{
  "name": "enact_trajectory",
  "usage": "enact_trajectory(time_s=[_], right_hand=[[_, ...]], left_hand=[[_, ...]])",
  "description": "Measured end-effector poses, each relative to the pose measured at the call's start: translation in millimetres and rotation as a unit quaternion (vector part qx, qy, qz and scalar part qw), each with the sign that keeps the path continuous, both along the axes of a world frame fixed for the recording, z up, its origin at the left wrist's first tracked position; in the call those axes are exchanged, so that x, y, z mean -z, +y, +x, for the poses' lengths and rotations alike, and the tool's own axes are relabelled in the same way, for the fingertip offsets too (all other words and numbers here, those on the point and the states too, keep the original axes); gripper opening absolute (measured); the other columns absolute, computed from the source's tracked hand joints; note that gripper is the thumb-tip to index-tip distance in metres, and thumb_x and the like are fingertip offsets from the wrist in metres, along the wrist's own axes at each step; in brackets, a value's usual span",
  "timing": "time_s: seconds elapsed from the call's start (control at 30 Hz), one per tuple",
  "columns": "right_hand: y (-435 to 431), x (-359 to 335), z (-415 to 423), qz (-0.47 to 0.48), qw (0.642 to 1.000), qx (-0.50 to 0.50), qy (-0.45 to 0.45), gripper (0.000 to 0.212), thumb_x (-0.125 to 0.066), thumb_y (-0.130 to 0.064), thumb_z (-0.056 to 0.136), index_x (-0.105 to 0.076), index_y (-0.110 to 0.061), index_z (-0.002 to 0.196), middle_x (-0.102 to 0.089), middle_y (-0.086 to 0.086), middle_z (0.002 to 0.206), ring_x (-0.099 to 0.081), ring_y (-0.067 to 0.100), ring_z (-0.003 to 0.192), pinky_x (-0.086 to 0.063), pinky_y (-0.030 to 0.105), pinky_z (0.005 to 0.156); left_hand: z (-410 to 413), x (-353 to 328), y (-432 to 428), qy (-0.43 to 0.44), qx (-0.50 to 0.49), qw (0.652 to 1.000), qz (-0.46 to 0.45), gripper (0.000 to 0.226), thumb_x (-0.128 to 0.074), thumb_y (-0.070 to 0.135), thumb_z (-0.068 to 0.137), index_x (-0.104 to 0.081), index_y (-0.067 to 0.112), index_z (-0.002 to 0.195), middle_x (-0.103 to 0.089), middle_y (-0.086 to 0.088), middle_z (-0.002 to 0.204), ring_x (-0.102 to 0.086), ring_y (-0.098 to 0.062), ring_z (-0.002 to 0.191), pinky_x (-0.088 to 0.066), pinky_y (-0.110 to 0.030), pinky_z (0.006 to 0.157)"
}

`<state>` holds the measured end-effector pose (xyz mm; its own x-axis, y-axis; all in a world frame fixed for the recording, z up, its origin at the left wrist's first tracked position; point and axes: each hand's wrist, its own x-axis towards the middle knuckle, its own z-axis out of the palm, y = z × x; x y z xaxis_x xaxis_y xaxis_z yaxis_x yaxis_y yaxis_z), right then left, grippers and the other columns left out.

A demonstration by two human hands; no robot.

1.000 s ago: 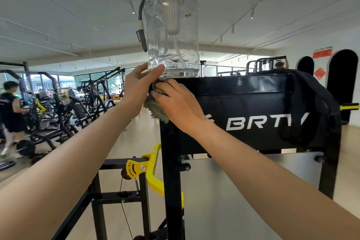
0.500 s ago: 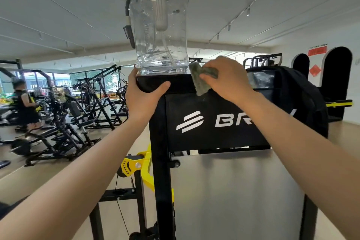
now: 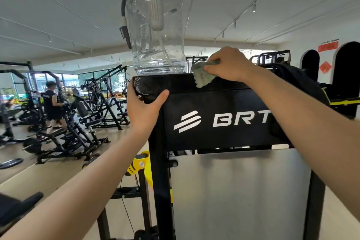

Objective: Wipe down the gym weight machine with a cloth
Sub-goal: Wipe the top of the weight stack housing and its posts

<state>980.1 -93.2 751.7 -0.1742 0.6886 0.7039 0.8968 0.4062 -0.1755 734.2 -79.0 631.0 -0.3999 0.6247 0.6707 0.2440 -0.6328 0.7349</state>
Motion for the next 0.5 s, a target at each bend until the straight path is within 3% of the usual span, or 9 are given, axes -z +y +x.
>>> enact_trajectory(time_s=[0.1,0.17,0.27,0.37,0.47,0.5], right_hand=[[-5.1,9.6,-24.9,0.025,0.998,-0.045,-0.029,0.034,-0.069,-0.044,0.09,-0.074,-0.023,0.115,-0.068,0.001,0.1,-0.059,0.021,0.096,-0.04,0.029,0.077],[-6.5,23.2,-27.1,0.061,0.995,-0.061,-0.051,0.039,-0.069,-0.046,0.09,-0.071,-0.024,0.122,-0.067,0.002,0.107,-0.058,0.021,0.099,-0.045,0.033,0.082],[-11.9,36.2,-5.4,0.087,0.993,-0.072,-0.037,0.031,-0.068,-0.043,0.092,-0.072,-0.027,0.118,-0.065,-0.004,0.096,-0.058,0.019,0.093,-0.043,0.034,0.077],[-17.2,41.5,21.0,0.106,0.992,-0.045,-0.042,0.022,-0.065,-0.043,0.093,-0.074,-0.027,0.106,-0.065,0.0,0.089,-0.059,0.023,0.087,-0.043,0.036,0.074],[-18.3,49.7,34.3,0.142,0.99,-0.014,-0.022,0.013,-0.063,-0.04,0.095,-0.07,-0.029,0.092,-0.064,0.002,0.09,-0.06,0.026,0.087,-0.04,0.034,0.072],[-17.3,53.6,33.2,0.156,0.988,-0.008,-0.004,0.015,-0.063,-0.038,0.096,-0.073,-0.029,0.101,-0.066,0.002,0.097,-0.061,0.027,0.093,-0.042,0.035,0.076]], left_hand=[[6.1,3.6,-1.5,-0.007,-0.019,1.0,0.002,0.098,-0.084,0.061,0.065,-0.04,0.031,0.148,-0.058,0.013,0.137,-0.055,-0.009,0.128,-0.044,-0.039,0.113],[10.9,6.7,-4.3,-0.004,-0.035,0.999,0.011,0.097,-0.084,0.056,0.071,-0.036,0.028,0.151,-0.054,0.011,0.141,-0.05,-0.009,0.132,-0.04,-0.038,0.116],[11.7,12.7,-4.7,0.004,-0.04,0.999,0.008,0.101,-0.084,0.049,0.076,-0.028,0.026,0.156,-0.047,0.009,0.15,-0.043,-0.009,0.139,-0.033,-0.034,0.119],[8.5,14.8,-4.6,0.015,-0.046,0.999,-0.004,0.106,-0.083,0.054,0.074,-0.024,0.029,0.158,-0.041,0.011,0.155,-0.038,-0.01,0.144,-0.032,-0.04,0.121],[8.2,16.7,-8.9,0.025,-0.05,0.998,-0.017,0.105,-0.083,0.047,0.078,-0.021,0.028,0.16,-0.038,0.011,0.158,-0.035,-0.01,0.146,-0.028,-0.034,0.121],[8.6,17.5,-12.0,0.025,-0.045,0.999,-0.017,0.103,-0.084,0.045,0.078,-0.022,0.028,0.16,-0.04,0.012,0.157,-0.036,-0.009,0.145,-0.029,-0.034,0.121]])
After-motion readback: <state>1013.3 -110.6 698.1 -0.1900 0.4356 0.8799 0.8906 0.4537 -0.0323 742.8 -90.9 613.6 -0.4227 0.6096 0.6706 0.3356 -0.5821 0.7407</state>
